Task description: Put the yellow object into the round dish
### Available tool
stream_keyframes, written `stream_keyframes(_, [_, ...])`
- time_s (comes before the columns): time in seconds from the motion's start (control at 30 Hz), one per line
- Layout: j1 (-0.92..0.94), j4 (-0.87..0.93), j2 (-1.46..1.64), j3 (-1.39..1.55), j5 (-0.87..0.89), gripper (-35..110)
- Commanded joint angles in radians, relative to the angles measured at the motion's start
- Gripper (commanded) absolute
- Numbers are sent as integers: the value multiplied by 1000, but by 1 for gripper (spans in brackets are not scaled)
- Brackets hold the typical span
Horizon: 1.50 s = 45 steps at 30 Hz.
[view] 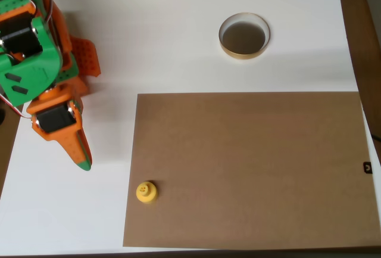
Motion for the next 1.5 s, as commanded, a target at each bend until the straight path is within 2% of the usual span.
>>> stream_keyframes(0.0, [11, -3, 18, -11, 2, 0])
stream_keyframes(1.47, [11, -3, 18, -11, 2, 0])
